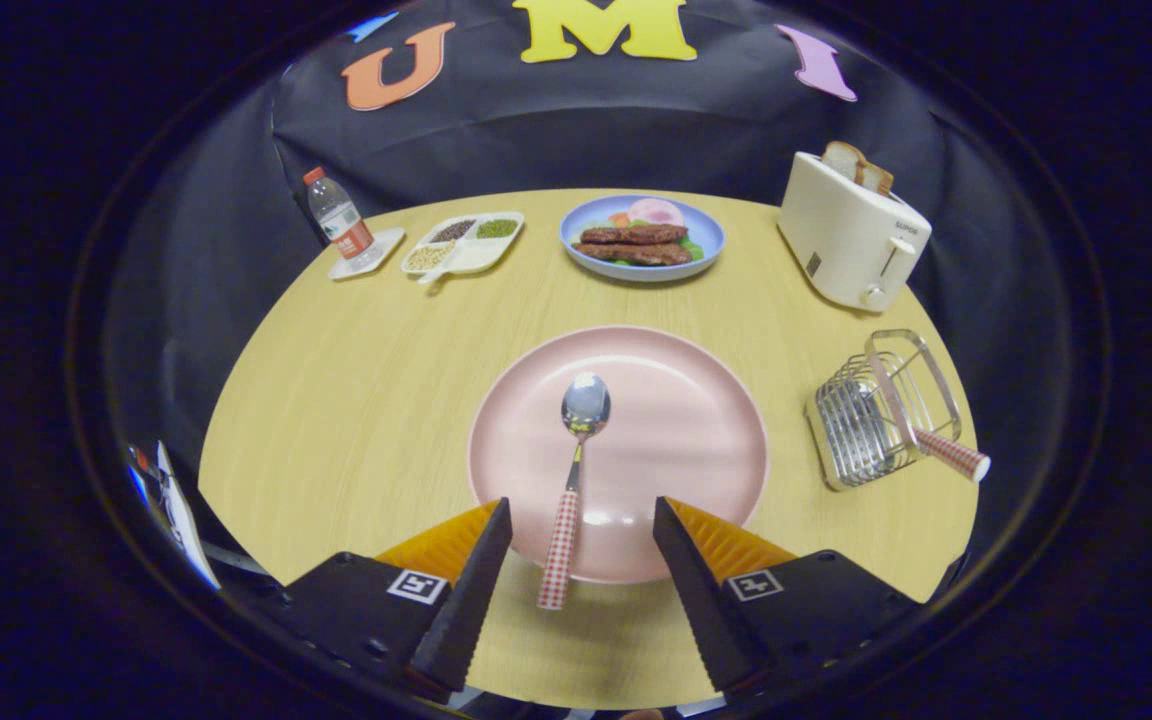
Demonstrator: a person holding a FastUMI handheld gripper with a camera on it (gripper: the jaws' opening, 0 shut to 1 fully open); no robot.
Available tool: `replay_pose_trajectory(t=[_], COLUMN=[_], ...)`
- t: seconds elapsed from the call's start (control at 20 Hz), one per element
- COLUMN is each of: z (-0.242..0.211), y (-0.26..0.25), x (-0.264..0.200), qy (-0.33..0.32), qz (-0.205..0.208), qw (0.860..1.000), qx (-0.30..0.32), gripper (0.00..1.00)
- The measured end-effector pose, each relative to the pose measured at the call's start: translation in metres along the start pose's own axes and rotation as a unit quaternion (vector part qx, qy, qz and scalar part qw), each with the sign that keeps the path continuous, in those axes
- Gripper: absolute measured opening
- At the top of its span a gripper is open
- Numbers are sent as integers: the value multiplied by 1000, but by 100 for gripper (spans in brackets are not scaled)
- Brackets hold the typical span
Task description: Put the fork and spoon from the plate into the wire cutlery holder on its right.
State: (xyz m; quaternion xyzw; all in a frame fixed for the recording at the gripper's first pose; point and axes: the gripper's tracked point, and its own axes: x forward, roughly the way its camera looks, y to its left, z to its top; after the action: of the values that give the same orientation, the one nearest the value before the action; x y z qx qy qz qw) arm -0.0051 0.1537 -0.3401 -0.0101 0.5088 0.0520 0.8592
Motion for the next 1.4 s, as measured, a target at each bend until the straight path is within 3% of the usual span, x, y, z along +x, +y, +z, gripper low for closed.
replay_pose_trajectory(t=[0.1,0.25,0.4,0.45,0.5,0.55,0.6,0.9,1.25,1.4], z=[-5,-13,-21,-23,-21,-19,-21,-6,38,52], y=[0,3,-1,-1,-8,-13,-16,-25,-63,-103], x=[11,21,29,29,27,28,27,-6,-93,-125], qy=[6,22,35,36,36,36,42,69,112,134], qz=[-10,-10,-18,-24,-35,-40,-43,-20,19,8], qw=[1000,999,999,998,998,998,997,996,992,990], qx=[5,22,31,36,39,40,41,50,49,49], gripper=[73,64,36,36,11,12,6,6,6,6])
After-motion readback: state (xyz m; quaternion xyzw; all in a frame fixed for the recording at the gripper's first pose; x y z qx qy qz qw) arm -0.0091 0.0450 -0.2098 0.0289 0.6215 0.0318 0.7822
